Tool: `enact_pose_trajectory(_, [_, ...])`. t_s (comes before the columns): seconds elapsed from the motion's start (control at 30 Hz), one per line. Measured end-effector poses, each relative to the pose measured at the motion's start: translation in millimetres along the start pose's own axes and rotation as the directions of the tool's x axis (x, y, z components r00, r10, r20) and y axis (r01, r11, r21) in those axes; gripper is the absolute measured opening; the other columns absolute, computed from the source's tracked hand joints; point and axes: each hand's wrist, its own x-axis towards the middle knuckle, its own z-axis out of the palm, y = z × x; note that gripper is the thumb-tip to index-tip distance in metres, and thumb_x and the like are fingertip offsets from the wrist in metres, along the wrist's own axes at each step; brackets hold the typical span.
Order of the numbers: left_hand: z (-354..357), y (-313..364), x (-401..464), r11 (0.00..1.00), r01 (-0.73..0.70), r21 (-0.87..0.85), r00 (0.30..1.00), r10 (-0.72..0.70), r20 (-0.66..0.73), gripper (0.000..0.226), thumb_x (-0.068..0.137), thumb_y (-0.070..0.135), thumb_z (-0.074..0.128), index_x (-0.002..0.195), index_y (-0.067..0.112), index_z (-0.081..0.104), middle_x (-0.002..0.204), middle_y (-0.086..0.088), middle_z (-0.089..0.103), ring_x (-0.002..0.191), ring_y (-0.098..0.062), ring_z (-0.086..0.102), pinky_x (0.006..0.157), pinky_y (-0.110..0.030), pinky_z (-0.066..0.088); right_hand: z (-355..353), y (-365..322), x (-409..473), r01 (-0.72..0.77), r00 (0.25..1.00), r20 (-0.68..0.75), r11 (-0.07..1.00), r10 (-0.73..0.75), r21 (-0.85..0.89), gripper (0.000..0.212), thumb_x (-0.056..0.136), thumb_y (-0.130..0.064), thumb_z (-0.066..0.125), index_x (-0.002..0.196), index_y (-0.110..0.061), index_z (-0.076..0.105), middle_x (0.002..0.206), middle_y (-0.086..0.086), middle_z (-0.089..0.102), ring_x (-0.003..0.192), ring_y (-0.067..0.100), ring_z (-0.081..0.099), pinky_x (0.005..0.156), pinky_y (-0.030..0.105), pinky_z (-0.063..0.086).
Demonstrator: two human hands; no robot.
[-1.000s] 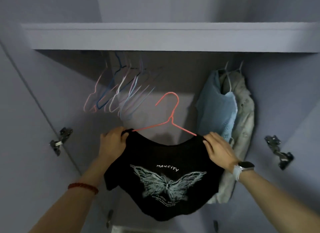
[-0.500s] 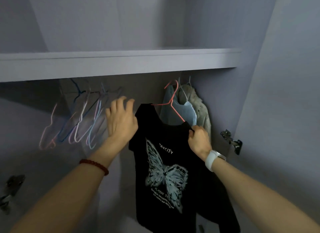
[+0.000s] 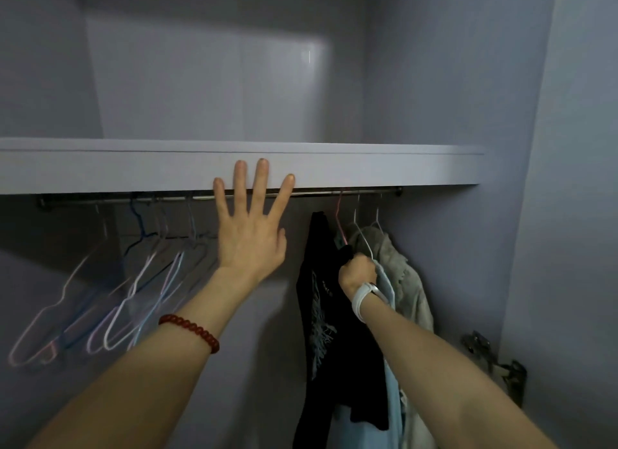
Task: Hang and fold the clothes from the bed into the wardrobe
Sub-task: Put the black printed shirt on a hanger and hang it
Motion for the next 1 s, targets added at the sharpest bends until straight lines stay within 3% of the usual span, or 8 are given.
enact_pose_trajectory(0.2, [4.9,-0.1,0.2,1.000,0.001,0.024,1.000,-0.001,-0.010,0.101,0.070,0.035,0.070,0.149,0.024,0.008,0.154,-0.015,0.005,0.140,-0.042,0.002,0.108,-0.062,-0.001,10.4,10.4,9.0,0.017,0.998,0.065,0.999,-0.015,-0.038,0.028,0.092,-0.007,0.045,0.112,0.007,0.059,0.117,0.023,0.059,0.108,0.037,0.057,0.082,0.035,0.047])
enact_pose_trajectory(0.33, [-2.2,4.1,-8.6,0.999,0.030,-0.012,0.999,-0.030,0.028,0.099,0.064,0.027,0.073,0.148,0.021,0.020,0.154,-0.017,0.017,0.140,-0.040,0.009,0.108,-0.064,0.008,-0.6,13.5,-4.9,0.122,0.988,0.099,0.991,-0.115,-0.061,0.037,0.090,-0.005,0.043,0.126,-0.002,0.051,0.126,0.021,0.053,0.113,0.037,0.054,0.088,0.036,0.046])
enact_pose_trajectory(0.5, [-27.7,12.9,-42.0,0.976,0.130,-0.176,0.977,-0.096,0.189,0.088,0.066,0.019,0.074,0.144,0.018,0.033,0.151,-0.017,0.027,0.139,-0.040,0.019,0.103,-0.068,0.019,-22.9,29.3,-45.2,0.230,0.969,0.093,0.973,-0.229,-0.004,0.050,0.088,-0.005,0.044,0.137,-0.013,0.041,0.138,0.015,0.042,0.123,0.033,0.045,0.103,0.041,0.040])
enact_pose_trajectory(0.73, [-86.2,20.6,-112.6,0.851,0.436,-0.292,0.805,-0.224,0.550,0.070,0.089,0.025,0.055,0.149,0.023,0.019,0.157,-0.010,0.009,0.145,-0.031,0.002,0.115,-0.055,0.003,-69.0,44.4,-136.1,0.299,0.939,0.144,0.947,-0.313,0.116,0.044,0.092,-0.004,0.045,0.136,-0.007,0.044,0.135,0.012,0.047,0.126,0.025,0.043,0.103,0.025,0.031])
enact_pose_trajectory(0.83, [-112.9,23.7,-142.8,0.805,0.511,-0.302,0.769,-0.272,0.578,0.062,0.088,0.024,0.054,0.146,0.019,0.031,0.154,-0.012,0.023,0.142,-0.034,0.016,0.112,-0.058,0.013,-82.1,49.4,-173.6,0.297,0.919,0.202,0.932,-0.338,0.209,0.039,0.093,-0.004,0.045,0.132,-0.007,0.049,0.131,0.010,0.052,0.123,0.022,0.046,0.097,0.015,0.029])
enact_pose_trajectory(1.0, [-173.1,38.2,-203.6,0.699,0.670,-0.248,0.671,-0.428,0.606,0.059,0.078,0.028,0.049,0.135,0.010,0.049,0.140,-0.017,0.045,0.128,-0.042,0.041,0.101,-0.057,0.033,-84.2,67.5,-233.1,0.236,0.877,0.325,0.908,-0.352,0.347,0.034,0.092,-0.002,0.043,0.124,-0.006,0.055,0.122,0.007,0.059,0.114,0.017,0.054,0.099,0.022,0.038])
